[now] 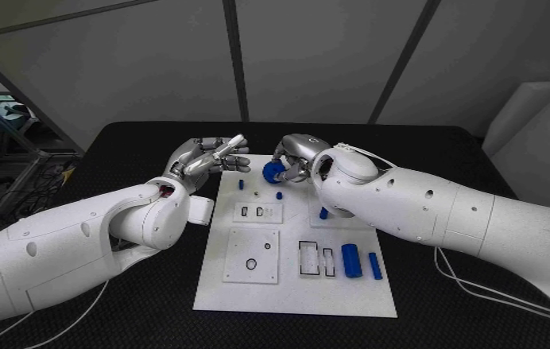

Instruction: Assemble the parts on the task board

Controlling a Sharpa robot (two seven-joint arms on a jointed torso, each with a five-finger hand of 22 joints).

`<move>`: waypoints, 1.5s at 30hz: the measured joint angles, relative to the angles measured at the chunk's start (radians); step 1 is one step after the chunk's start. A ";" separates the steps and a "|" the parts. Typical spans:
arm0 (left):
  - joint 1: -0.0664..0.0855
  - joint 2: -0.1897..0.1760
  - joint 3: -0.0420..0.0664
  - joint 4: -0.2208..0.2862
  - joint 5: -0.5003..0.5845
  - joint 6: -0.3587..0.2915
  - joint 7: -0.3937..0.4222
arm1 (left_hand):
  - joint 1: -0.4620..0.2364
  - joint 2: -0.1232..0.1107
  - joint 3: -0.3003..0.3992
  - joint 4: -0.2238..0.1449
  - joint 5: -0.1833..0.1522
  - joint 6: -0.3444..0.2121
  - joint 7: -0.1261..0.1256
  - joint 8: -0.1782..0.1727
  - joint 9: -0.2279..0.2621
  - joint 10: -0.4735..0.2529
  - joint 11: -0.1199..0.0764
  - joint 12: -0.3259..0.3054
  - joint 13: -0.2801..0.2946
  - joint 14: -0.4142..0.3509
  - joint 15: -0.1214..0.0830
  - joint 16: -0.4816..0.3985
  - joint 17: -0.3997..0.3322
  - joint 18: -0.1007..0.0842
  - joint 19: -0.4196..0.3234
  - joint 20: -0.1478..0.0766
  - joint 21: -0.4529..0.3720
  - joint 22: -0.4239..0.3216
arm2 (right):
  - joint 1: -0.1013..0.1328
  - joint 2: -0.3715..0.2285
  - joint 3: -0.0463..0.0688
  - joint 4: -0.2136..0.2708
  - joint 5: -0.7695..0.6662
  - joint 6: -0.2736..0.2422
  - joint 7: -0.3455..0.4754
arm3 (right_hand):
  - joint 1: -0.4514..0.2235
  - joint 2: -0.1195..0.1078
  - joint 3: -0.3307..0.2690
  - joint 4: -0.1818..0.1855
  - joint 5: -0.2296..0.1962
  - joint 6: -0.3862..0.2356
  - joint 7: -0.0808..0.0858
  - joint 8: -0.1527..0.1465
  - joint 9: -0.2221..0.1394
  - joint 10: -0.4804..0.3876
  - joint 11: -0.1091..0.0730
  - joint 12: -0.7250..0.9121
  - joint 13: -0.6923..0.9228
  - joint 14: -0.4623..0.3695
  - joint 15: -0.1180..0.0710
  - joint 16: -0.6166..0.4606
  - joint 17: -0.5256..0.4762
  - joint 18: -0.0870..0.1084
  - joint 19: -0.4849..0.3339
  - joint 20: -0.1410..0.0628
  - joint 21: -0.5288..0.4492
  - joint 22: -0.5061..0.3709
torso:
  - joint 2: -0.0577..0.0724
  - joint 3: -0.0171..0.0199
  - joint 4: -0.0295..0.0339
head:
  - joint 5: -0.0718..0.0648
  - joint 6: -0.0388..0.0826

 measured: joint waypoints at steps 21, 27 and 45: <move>0.002 0.002 0.000 0.001 0.001 0.000 0.000 | 0.000 0.000 0.000 0.000 0.000 0.000 0.000 0.000 0.000 0.000 0.000 -0.004 0.000 0.000 0.000 -0.004 0.001 0.000 0.000 0.000 0.000 0.000 | 0.000 0.050 -0.006 -0.067 -0.017 0.034 0.000 | -0.048 -0.025 0.020 -0.008 -0.009 -0.094 0.015 -0.074 0.000 0.005 0.017 -0.031 0.000 0.000 0.018 0.000 0.001 0.000 -0.011 0.011 0.004 -0.006 | -0.001 0.0007 -0.0018 | 0.003 -0.006; 0.002 0.002 0.000 0.001 0.001 0.000 0.000 | 0.000 0.000 0.000 0.000 0.000 0.000 0.000 0.000 0.000 0.000 0.000 -0.005 0.000 0.000 0.000 -0.004 0.002 0.000 -0.001 0.000 0.000 0.001 | 0.000 0.052 -0.007 -0.077 -0.019 0.054 -0.001 | -0.061 -0.039 0.014 -0.006 -0.003 -0.113 0.020 -0.081 -0.001 0.002 0.020 -0.038 0.000 0.000 0.025 0.000 0.000 0.000 -0.017 0.017 0.004 -0.008 | -0.001 0.0007 -0.0024 | 0.004 -0.008; 0.002 0.004 0.000 0.000 0.002 -0.003 0.000 | 0.000 0.000 -0.003 -0.003 0.000 -0.006 0.006 -0.008 0.000 -0.004 0.004 -0.012 0.000 0.000 0.000 -0.004 0.007 0.000 -0.007 0.000 0.008 0.003 | 0.005 0.053 -0.004 -0.083 -0.008 0.108 0.001 | -0.250 -0.003 -0.038 0.135 0.023 -0.128 0.026 -0.077 0.003 0.002 0.027 -0.038 0.000 0.000 0.033 0.000 0.000 0.000 -0.018 0.025 0.004 -0.010 | -0.002 0.0012 -0.0041 | 0.002 -0.012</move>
